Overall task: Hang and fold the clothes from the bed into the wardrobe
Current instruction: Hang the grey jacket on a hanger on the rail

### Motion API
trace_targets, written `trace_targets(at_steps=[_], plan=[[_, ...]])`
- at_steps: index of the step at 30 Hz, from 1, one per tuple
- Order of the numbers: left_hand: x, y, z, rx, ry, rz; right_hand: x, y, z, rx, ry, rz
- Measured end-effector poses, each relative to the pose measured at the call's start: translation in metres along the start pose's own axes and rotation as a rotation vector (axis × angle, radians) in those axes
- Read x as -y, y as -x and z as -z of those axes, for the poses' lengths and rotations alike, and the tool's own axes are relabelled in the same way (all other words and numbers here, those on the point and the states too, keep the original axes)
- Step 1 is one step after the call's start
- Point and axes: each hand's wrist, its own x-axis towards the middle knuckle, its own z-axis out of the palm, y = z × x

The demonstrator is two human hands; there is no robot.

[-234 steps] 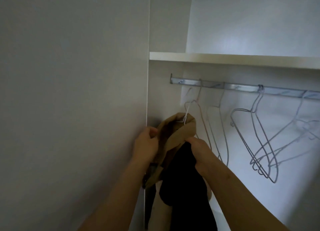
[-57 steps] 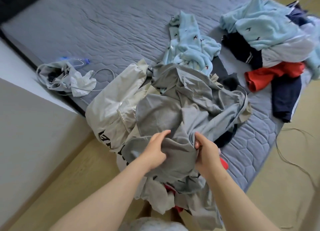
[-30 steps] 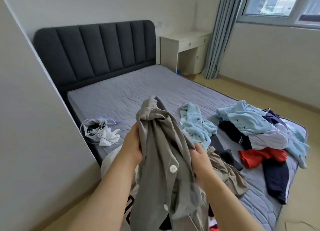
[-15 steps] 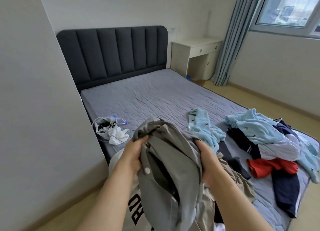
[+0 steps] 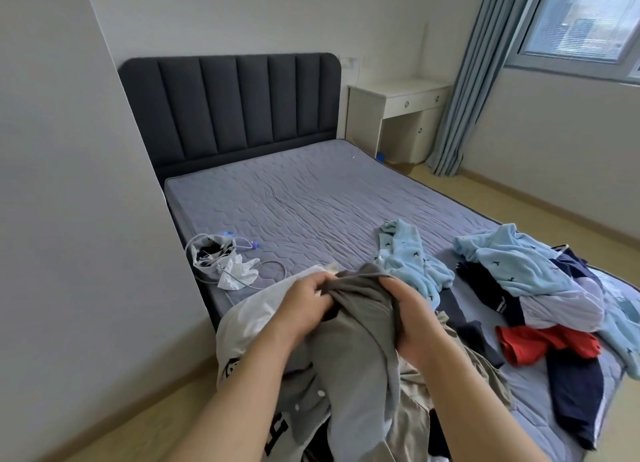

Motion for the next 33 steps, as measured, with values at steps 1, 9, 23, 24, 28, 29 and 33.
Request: trace_targets(at_steps=[1, 9, 23, 24, 28, 29, 33], plan=[[-0.001, -0.003, 0.002, -0.076, -0.032, 0.035, 0.0, 0.0, 0.003, -0.021, 0.021, 0.034], [-0.025, -0.021, 0.004, -0.375, 0.254, 0.132, -0.002, 0.0, 0.01, -0.204, 0.326, 0.279], [-0.023, 0.007, 0.015, 0.329, 0.28, -0.085, 0.003, -0.009, 0.002, -0.166, 0.205, 0.21], [-0.022, 0.007, 0.013, 0.306, 0.203, -0.094, 0.004, -0.011, 0.001, -0.16, 0.198, 0.201], [-0.026, -0.002, 0.016, -0.112, 0.225, 0.027, 0.006, -0.01, 0.002, -0.201, 0.34, 0.176], [-0.026, -0.006, 0.02, -0.153, 0.225, 0.055, 0.006, -0.011, 0.003, -0.211, 0.399, 0.178], [-0.029, -0.011, 0.021, -0.264, 0.057, 0.149, 0.001, -0.013, 0.004, -0.266, 0.644, 0.301]])
